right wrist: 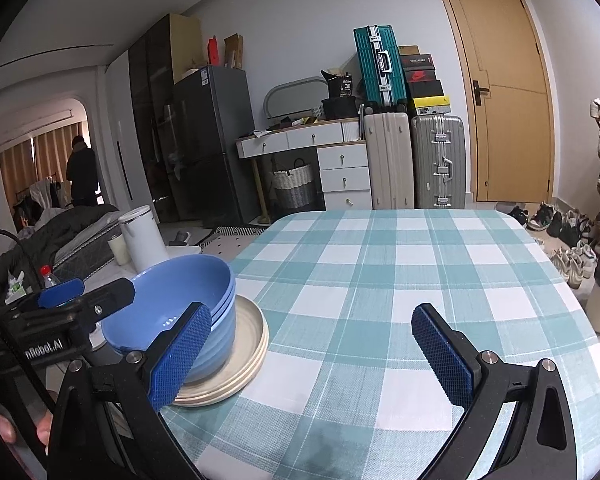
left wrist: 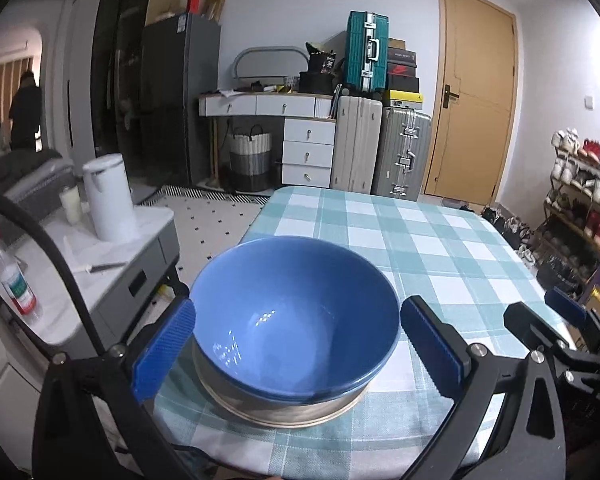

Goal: Organize plates and bowls

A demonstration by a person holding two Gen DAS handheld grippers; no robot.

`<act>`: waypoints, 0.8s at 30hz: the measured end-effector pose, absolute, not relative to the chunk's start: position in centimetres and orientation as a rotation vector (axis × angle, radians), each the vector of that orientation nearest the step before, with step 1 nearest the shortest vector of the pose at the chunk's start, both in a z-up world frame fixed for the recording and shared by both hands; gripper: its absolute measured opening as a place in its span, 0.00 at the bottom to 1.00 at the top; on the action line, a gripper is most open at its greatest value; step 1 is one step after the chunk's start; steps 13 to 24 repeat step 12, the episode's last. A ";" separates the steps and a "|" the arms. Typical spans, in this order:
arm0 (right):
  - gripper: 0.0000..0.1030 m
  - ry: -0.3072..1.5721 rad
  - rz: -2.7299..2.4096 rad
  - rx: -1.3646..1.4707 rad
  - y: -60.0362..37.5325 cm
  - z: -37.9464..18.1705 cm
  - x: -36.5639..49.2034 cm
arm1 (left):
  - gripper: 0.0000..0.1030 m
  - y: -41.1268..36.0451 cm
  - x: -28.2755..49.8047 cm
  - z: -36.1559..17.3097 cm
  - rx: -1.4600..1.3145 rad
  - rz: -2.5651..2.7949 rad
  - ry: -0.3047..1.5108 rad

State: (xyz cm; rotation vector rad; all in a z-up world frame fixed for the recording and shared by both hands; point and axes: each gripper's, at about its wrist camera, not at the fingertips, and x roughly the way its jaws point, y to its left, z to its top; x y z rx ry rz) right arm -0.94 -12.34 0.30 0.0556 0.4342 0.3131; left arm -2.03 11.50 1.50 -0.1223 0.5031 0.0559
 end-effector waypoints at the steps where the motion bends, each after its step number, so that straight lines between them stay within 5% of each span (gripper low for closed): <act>1: 0.99 0.433 0.313 0.052 -12.2 0.3 -1.0 | 1.00 11.5 -2.2 1.6 -0.123 0.049 0.493; 24: 0.99 0.418 0.318 0.021 -11.5 0.5 -1.6 | 1.00 10.8 -4.2 2.1 -0.086 0.058 0.360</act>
